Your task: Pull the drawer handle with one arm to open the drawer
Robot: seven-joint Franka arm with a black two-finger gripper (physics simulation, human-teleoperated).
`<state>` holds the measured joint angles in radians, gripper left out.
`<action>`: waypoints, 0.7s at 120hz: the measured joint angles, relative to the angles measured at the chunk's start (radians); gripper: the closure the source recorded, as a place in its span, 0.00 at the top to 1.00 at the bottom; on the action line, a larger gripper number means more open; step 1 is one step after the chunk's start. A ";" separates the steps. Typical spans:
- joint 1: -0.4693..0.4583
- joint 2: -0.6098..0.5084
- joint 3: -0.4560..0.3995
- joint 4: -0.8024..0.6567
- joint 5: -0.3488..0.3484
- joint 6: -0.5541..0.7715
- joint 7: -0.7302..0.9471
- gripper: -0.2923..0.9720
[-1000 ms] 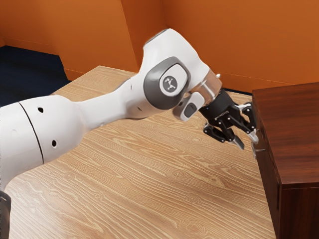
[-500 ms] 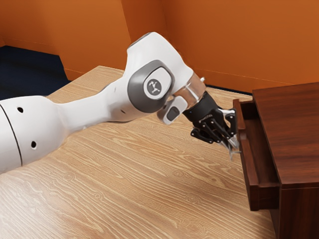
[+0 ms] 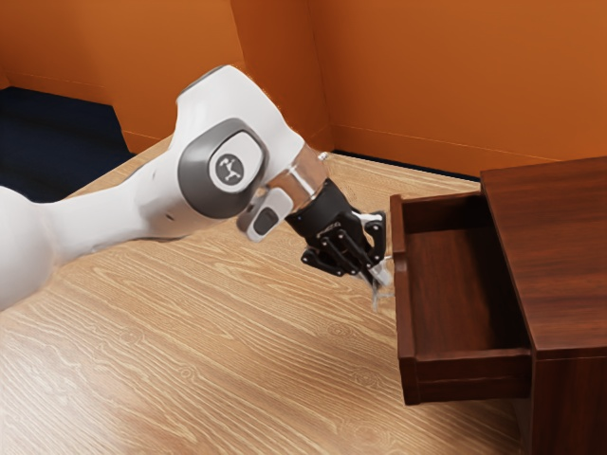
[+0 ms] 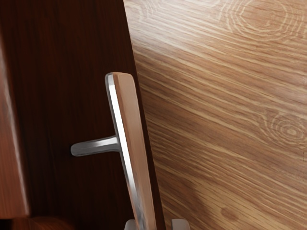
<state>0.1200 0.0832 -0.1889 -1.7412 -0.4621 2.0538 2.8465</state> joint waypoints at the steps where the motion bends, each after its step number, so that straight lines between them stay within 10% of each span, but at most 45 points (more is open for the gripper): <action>1: 0.002 -0.003 0.000 -0.004 0.000 0.000 0.000 0.19; 84: 0.057 -0.100 0.029 -0.103 0.006 -0.045 0.010 0.23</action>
<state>0.1769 -0.0165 -0.1597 -1.8442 -0.4556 2.0086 2.8566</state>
